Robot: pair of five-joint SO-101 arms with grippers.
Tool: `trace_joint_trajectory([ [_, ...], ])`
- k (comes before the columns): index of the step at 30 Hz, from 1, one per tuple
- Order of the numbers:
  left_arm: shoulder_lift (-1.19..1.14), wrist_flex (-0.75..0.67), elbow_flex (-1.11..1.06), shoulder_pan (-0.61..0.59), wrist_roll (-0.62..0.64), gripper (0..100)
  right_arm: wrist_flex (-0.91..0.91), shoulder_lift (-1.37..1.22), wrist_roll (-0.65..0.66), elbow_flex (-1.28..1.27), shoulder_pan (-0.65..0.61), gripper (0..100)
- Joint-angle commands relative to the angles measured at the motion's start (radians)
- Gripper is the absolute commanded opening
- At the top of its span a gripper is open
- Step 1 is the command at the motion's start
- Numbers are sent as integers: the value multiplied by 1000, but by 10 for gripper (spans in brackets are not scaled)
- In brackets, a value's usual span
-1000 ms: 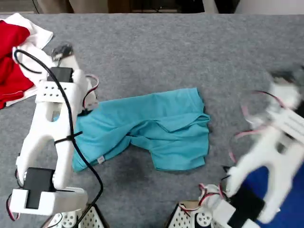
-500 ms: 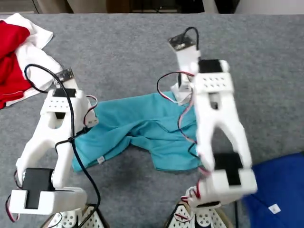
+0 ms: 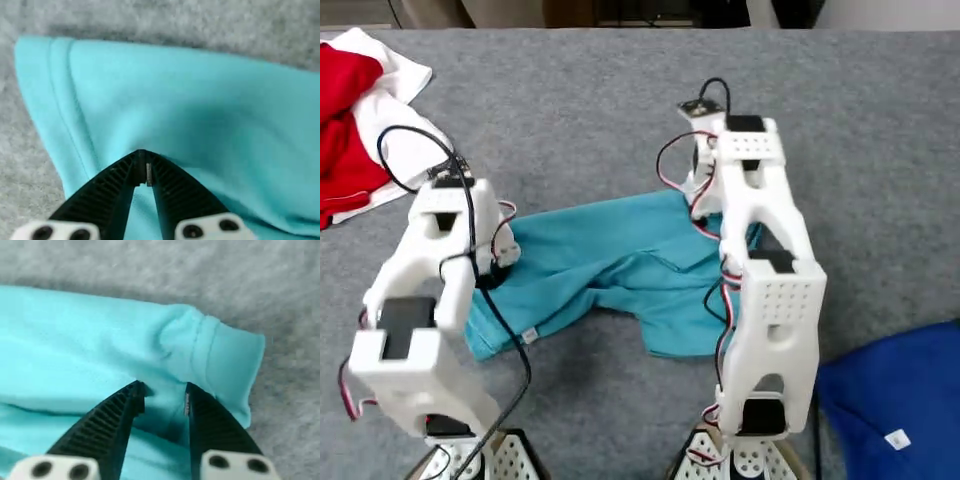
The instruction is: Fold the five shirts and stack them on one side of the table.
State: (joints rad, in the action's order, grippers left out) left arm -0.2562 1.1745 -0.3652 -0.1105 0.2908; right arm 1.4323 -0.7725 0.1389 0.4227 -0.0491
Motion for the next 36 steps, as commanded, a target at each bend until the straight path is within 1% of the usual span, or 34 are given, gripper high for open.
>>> trace_joint_trajectory([
  [1, -156, 71, 207, -20, -8, 19, 17, -81, 0, 156, 85, 171],
  [3, -226, 121, 341, -21, -14, 19, 32, -110, 0, 232, 102, 170],
  [8, -392, 172, 690, -15, -109, 19, 69, -165, 0, 421, 108, 170],
  [12, -545, 212, 974, -20, -143, 19, 89, -203, 0, 567, 101, 170],
  [15, -641, 333, 1185, -15, -167, 19, 130, -228, 0, 656, 101, 170],
  [18, -722, 488, 1393, -14, -176, 19, 221, -240, 5, 736, 101, 170],
  [21, -780, 583, 1544, -23, -176, 19, 281, -243, 52, 792, 101, 170],
  [24, -797, 585, 1605, -49, -172, 19, 307, -237, 63, 831, 101, 171],
  [27, -782, 585, 1620, -66, -172, 19, 351, -236, 63, 903, 102, 173],
  [30, -734, 585, 1617, -83, -172, 19, 354, -228, 63, 960, 102, 173],
  [33, -661, 585, 1614, -120, -170, 19, 354, -173, 63, 958, 97, 173],
  [36, -587, 586, 1613, -186, -170, 19, 354, -93, 63, 918, 85, 173],
])
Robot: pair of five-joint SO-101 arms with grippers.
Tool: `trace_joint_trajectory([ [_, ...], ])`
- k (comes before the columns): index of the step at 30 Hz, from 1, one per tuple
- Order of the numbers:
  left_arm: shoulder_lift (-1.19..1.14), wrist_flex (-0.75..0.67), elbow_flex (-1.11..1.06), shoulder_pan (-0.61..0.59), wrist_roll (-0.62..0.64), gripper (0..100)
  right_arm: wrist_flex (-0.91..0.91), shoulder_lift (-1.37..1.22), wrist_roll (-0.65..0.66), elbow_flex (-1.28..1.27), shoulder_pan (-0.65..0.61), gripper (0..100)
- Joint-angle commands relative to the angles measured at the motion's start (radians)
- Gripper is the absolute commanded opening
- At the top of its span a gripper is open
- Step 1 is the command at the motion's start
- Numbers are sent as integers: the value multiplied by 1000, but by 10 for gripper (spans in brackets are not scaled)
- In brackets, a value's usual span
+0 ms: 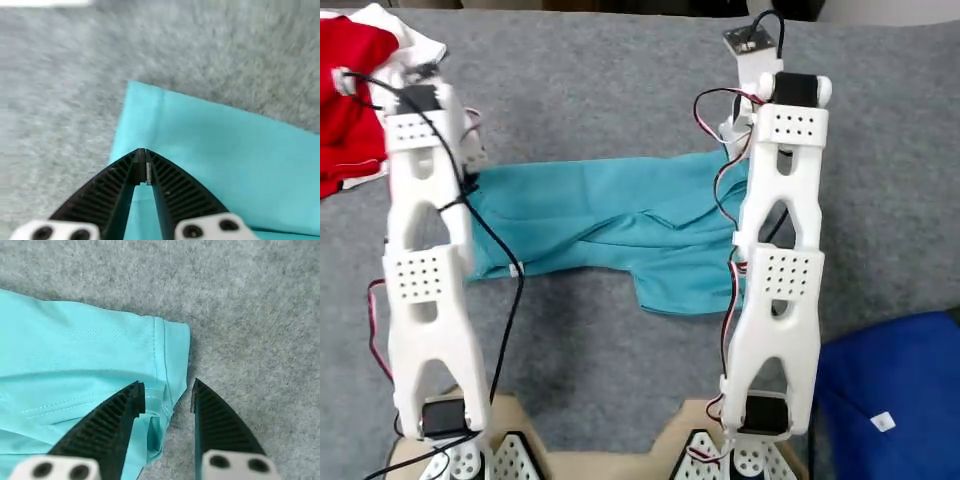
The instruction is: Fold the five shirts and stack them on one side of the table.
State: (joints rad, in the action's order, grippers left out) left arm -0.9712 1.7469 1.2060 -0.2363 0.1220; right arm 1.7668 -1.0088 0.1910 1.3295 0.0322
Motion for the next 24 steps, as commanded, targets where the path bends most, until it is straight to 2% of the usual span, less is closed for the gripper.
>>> trace_joint_trajectory([
  [1, 153, 14, 31, -92, -2, 19, 20, 174, 11, -15, -4, 173],
  [4, 226, 14, -72, -209, -8, 19, 20, 271, 11, -124, -13, 173],
  [8, 306, 14, -282, -425, -14, 19, 18, 387, 57, -271, -12, 173],
  [14, 288, -35, -500, -704, -153, 19, 14, 473, 81, -351, -5, 173],
  [18, 228, -133, -597, -810, -253, 19, 14, 478, 81, -346, -7, 172],
  [21, 193, -100, -658, -839, -379, 19, 14, 479, 81, -346, -7, 171],
  [24, 176, -87, -713, -891, -431, 19, 14, 481, 81, -344, -8, 171],
])
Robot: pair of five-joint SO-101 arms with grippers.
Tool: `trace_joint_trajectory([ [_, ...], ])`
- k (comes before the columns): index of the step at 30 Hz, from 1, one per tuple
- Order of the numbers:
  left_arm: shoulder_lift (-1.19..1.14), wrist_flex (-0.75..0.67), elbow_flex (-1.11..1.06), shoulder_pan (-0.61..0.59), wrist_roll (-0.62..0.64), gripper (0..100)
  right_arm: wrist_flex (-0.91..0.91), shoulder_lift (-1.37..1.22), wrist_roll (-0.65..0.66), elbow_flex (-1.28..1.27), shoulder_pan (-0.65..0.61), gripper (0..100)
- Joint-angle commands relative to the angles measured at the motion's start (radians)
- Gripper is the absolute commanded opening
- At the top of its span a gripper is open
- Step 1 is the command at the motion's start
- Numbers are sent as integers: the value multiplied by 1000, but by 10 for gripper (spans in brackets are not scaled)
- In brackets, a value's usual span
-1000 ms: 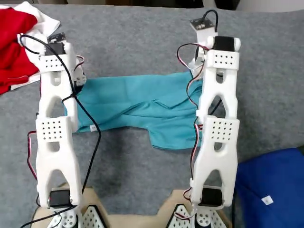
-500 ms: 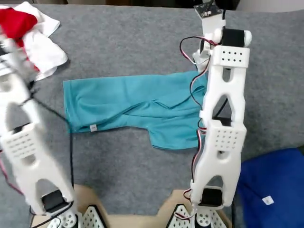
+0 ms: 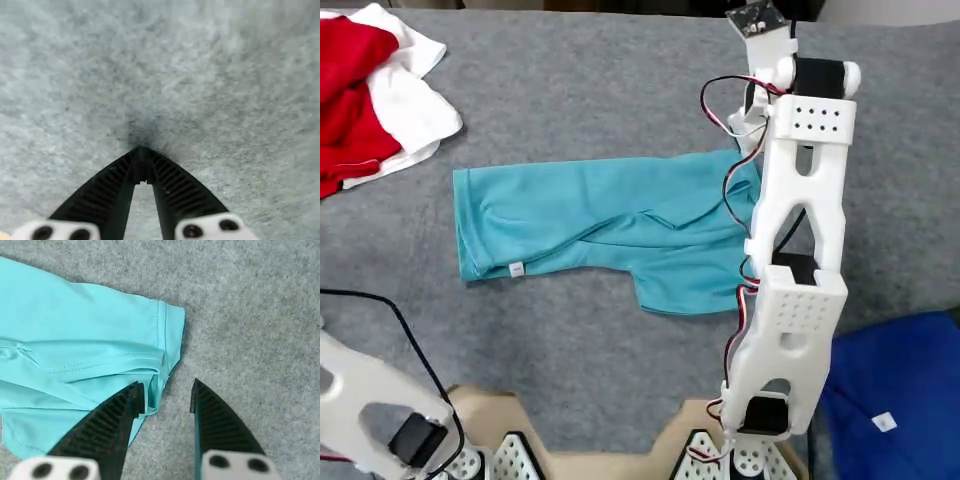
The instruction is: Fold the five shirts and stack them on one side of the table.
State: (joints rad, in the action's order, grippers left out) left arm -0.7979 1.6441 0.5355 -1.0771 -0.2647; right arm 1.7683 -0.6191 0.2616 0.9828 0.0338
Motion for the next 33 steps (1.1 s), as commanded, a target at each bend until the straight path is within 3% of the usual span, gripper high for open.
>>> trace_joint_trajectory([
  [1, 1, 15, -54, -75, -48, 19, 12, 91, 11, 2, -12, 171],
  [12, 2, 14, -147, -416, -347, 19, 15, 94, 9, 2, -15, 171],
  [16, 8, 25, -109, -437, -362, 19, 14, 120, 9, 1, -31, 171],
  [19, 39, 117, -49, -365, -356, 19, 14, 145, 9, -1, -62, 171],
  [26, 260, 115, -32, -80, -167, 19, 18, 257, 58, -130, -163, 172],
  [33, 598, 115, -55, 233, -78, 19, 18, 519, 367, -556, -209, 172],
])
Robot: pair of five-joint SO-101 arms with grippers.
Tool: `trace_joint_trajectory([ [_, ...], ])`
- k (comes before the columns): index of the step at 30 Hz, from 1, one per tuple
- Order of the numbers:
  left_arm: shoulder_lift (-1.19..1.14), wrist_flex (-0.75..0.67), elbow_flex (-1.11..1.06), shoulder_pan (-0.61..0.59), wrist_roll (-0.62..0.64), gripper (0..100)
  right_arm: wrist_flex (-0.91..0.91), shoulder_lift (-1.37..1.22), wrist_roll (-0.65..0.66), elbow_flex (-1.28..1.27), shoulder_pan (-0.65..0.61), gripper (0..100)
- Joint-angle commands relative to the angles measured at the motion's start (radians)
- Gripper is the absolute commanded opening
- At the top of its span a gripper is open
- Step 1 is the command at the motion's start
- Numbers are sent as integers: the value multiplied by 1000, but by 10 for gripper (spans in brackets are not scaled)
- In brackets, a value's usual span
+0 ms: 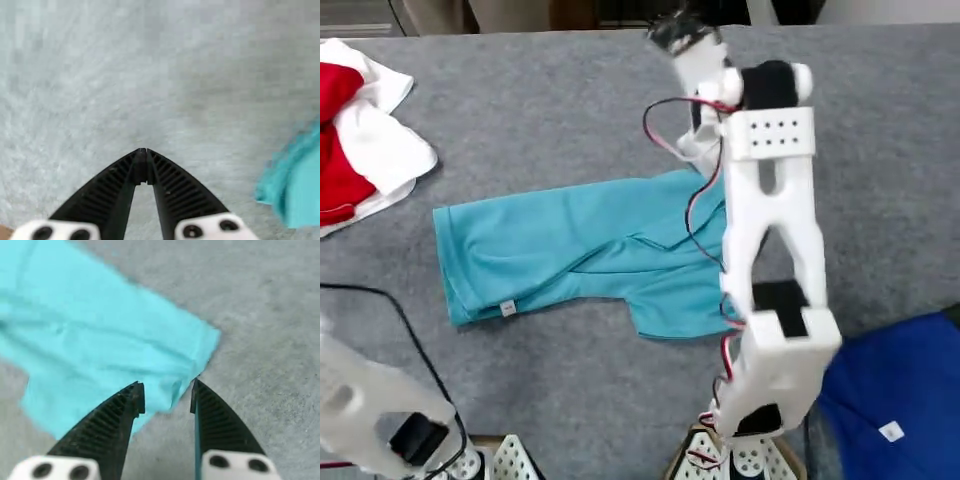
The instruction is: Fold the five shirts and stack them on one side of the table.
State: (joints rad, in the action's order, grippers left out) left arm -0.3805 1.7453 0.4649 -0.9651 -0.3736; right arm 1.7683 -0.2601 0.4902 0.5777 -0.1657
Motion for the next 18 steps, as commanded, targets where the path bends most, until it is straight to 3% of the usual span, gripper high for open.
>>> trace_joint_trajectory([
  [1, 228, 14, -5, 167, 37, 19, 18, 205, 207, -216, -7, 172],
  [8, 460, 8, -295, 463, 58, 19, 14, 532, 703, -740, 31, 173],
  [14, 575, 5, -439, 479, 58, 19, -103, 789, 876, -1148, 31, 173],
  [18, 682, 5, -543, 460, 58, 19, -284, 952, 971, -1461, 27, 173],
])
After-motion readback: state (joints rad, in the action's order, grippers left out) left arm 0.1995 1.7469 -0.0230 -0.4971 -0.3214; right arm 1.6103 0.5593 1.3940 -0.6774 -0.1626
